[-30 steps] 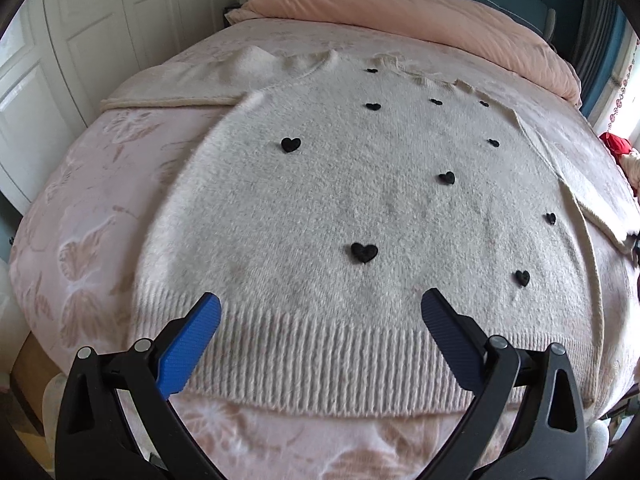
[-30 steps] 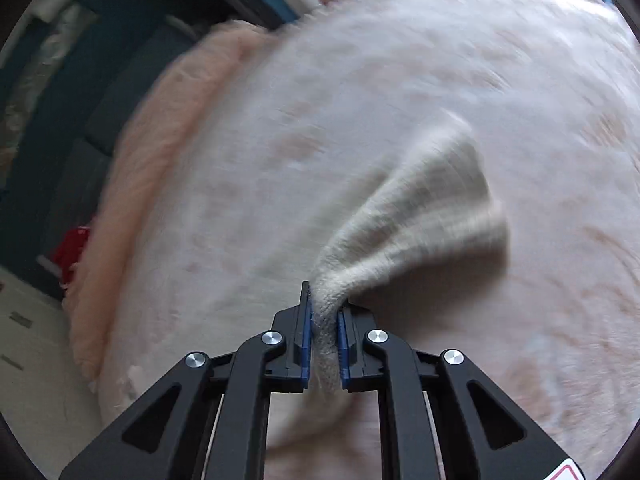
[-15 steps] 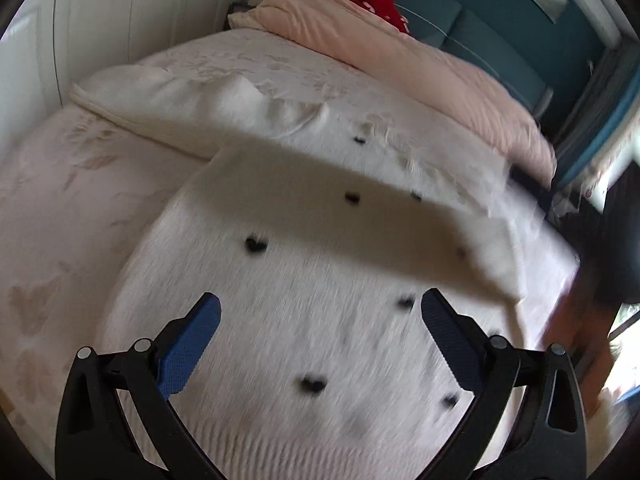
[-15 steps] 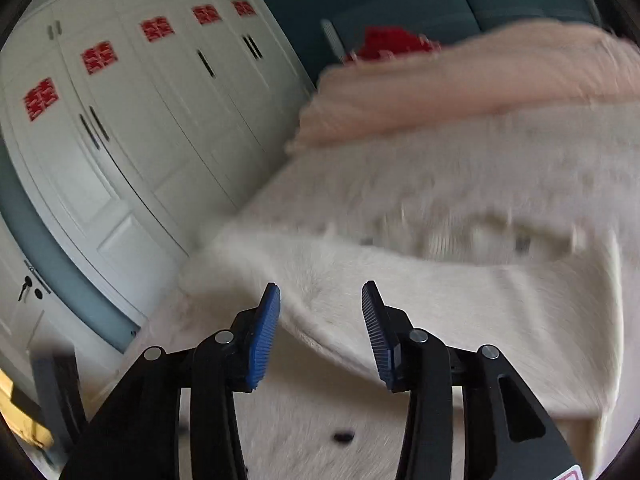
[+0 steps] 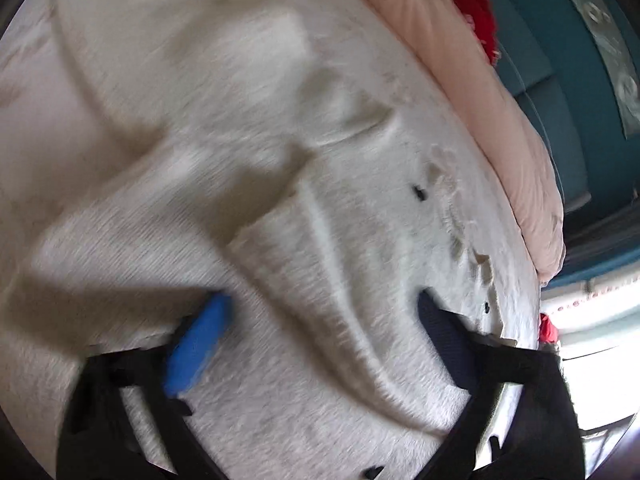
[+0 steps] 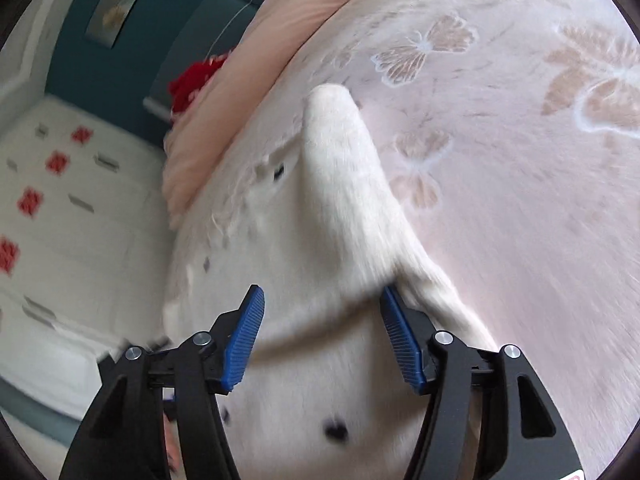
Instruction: Fold small clothes
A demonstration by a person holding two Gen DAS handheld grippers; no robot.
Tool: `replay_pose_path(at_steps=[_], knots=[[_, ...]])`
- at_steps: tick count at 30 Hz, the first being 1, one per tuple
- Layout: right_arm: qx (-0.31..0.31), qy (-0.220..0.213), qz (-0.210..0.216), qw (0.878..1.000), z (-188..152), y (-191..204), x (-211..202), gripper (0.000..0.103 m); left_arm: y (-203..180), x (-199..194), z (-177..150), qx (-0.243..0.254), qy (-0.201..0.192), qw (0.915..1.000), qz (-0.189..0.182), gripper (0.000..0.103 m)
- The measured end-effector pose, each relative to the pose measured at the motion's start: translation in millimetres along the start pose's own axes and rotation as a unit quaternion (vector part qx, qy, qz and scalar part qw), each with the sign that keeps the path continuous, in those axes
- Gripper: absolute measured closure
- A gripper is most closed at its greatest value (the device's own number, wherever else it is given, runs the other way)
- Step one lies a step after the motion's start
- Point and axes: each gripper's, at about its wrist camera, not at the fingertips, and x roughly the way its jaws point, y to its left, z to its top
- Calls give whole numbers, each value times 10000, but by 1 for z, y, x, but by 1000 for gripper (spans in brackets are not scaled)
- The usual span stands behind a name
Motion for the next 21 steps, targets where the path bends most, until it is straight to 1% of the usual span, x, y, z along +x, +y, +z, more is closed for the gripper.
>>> replay_pose_path(at_steps=[1,2,3,4,5,6,7,8,9,10,11,12,13,14,15,17,18,19,20,21], knots=[[132,-57,42,9999,7,-1,6,53,-12,5,4,277,98,9995,-95,82],[211,-168,109,9996,17,5,8,92,-19,7,7,420,161,9988,-212,94],[225,-254,136,9993,22,7,6,95,-29,3,12,557,72,9980,-273,94],[217,-599,348,9974,30,16,-7,95,-34,-3,14,684,-112,9970,-331,95],[144,-806,481,9955,32,19,-16,95,-47,-16,20,909,-407,9937,-504,95],[-29,-1068,598,9925,36,28,-32,95,-56,-27,24,1087,-613,9902,-626,95],[-133,-1221,638,9904,35,30,-41,96,-60,-34,28,1202,-753,9873,-719,95],[-284,-1350,517,9891,32,25,-47,97,-61,-35,30,1285,-832,9851,-782,94],[-356,-1281,308,9906,29,19,-41,97,-58,-29,29,1366,-829,9848,-683,94],[-409,-1041,-101,9937,24,8,-27,97,-51,-11,27,1461,-677,9860,-443,94],[-359,-554,-631,9958,15,-14,-3,97,-42,5,23,1490,-499,9873,-249,94],[-298,-273,-781,9961,9,-25,10,98,-31,25,18,1481,-266,9886,10,95],[-322,-339,-658,9967,4,-28,9,99,-17,43,10,1426,-54,9896,176,94],[-441,-412,-693,9958,2,-23,0,97,-7,39,6,1421,-168,9897,40,92],[-531,-375,-809,9946,2,-18,-2,93,-3,35,2,1427,-350,9891,-108,92],[-842,-387,-1092,9897,-5,-7,-15,91,2,34,1,1317,-387,9902,-258,92],[-964,-485,-1224,9866,-6,-3,-21,88,3,33,1,1292,-418,9902,-324,92],[-1125,-751,-1351,9816,-10,4,-33,86,4,35,1,1276,-446,9901,-380,92],[-1210,-939,-1349,9790,-13,6,-41,85,6,35,-2,1277,-509,9895,-447,91],[-1282,-1095,-1289,9772,-6,16,-47,85,8,36,-3,1287,-572,9888,-494,91]])
